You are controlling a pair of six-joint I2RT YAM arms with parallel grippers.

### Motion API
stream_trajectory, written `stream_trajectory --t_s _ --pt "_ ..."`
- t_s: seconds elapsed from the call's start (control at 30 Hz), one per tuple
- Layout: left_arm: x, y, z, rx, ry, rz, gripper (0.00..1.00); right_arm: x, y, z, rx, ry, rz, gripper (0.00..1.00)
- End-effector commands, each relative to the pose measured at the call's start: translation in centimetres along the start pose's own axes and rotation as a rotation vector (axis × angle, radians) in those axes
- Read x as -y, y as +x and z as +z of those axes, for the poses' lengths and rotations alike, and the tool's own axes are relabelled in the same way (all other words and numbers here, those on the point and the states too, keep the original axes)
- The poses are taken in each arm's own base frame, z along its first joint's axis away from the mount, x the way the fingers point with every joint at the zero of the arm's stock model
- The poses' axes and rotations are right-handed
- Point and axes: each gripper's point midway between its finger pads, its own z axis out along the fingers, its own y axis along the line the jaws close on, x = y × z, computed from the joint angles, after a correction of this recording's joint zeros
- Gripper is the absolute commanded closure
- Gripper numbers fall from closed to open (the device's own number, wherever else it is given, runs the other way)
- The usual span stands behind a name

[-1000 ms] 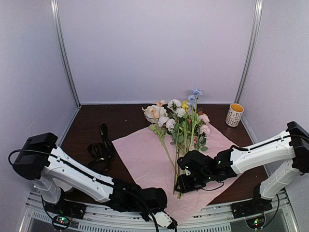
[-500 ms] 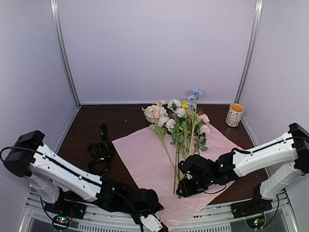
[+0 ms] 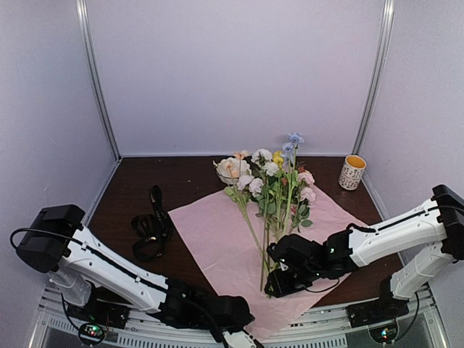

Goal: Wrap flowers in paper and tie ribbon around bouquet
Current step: Pick up the bottom corner of the flattened wrapping paper from the center of the board, then pass from the left arm to the right

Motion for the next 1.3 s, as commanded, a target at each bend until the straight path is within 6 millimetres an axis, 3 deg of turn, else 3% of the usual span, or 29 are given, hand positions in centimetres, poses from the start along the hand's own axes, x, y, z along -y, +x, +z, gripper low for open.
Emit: stream_trajectory --t_s 0.0,0.23,0.4,0.6,0.8,1.0,1.27 --pt "-1.9 1.0 0.5 -0.067 -0.074 -0.052 0.68 -0.1 -0.4 -0.2 0.033 0.002 0.002 0.60" --pt "-4.3 1.6 -0.6 -0.057 -0.130 -0.193 1.00 0.2 0.3 0.4 0.010 -0.004 0.001 0.60" --pt "-6.1 1.9 -2.1 0.037 -0.107 -0.335 1.00 -0.2 0.4 0.2 0.002 -0.027 -0.005 0.60" --pt "-7.3 2.1 -3.5 0.160 -0.007 -0.466 1.00 -1.9 -0.6 -2.9 0.064 -0.112 -0.089 0.56" --pt "-7.9 3.7 -3.6 0.242 0.110 -0.583 1.00 -0.8 -0.1 -4.9 0.076 -0.094 -0.149 0.48" --pt "-8.7 5.5 -2.8 0.283 0.249 -0.682 1.00 -1.0 0.1 -6.3 0.061 -0.095 -0.232 0.39" --pt "-8.6 6.3 -2.3 0.318 0.383 -0.740 1.00 -0.3 0.7 -9.2 0.088 -0.116 -0.230 0.24"
